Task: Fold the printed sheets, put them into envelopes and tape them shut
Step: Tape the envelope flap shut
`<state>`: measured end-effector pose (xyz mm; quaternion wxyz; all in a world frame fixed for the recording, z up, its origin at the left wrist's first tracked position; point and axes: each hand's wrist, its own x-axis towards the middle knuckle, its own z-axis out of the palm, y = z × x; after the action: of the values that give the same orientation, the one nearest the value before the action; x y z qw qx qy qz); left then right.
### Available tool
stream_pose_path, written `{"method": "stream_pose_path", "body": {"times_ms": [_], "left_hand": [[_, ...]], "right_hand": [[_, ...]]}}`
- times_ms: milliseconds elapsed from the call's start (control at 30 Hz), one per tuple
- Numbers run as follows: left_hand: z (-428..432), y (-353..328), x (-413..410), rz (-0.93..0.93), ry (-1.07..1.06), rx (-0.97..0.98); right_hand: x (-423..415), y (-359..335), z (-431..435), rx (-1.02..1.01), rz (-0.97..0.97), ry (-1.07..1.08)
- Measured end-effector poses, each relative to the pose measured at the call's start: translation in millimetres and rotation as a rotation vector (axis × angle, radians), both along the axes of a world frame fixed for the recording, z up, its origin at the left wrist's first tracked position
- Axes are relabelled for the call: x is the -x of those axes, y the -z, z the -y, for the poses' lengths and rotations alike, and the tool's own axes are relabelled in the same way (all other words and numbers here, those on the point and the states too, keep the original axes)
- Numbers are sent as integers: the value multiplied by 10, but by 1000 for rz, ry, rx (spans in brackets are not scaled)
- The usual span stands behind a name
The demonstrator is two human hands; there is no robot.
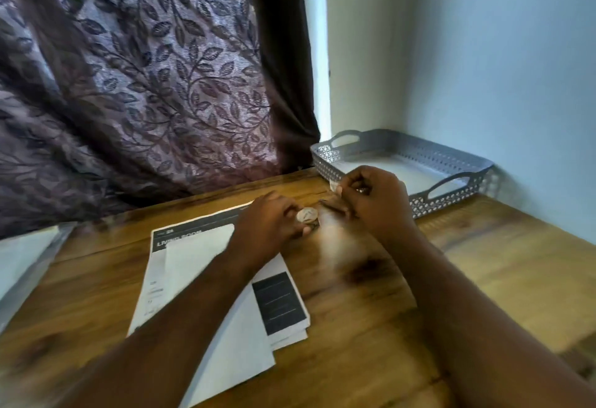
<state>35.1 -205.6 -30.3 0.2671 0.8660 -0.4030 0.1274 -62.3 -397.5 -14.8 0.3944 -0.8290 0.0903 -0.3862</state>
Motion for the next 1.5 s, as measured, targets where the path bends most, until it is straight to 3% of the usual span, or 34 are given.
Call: {"method": "stream_pose_path", "body": {"times_ms": [267,433,500,567,667,767,867,1067,1167,1300,1500], "left_hand": [[286,112,-139,-60,-57,-145],[-213,-102,-71,-100,-38,-8],[-555,-136,-76,-136,-113,-6],[-920,-145,-61,-286,-256,70],[-1277,-178,92,-735,-288,382],[-1384,-251,333,-964,-217,559],[-1433,-303,417,-995,-182,572],[-1589,-249,327,-962,-151,592],[-1588,-212,242,-862,-204,549],[-1525,-123,196,-661,-228,502],[-1501,-45,128,-530,-225,481]], "right_hand": [[-8,-7,22,10,42,-59],[-55,16,-66,86,12,-75],[-63,39,-161,101,-17,-112],[-74,47,-316,127,-26,-165],[-125,37,-629,268,-72,-256],[-189,9,-995,689,-9,-237],[-253,36,-1229,984,181,-245],[-404,125,-1394,1056,283,-255],[-443,119,-1453,915,96,-280],[-502,24,-1570,200,-185,-477],[-545,21,-1614,124,-319,-596]]}}
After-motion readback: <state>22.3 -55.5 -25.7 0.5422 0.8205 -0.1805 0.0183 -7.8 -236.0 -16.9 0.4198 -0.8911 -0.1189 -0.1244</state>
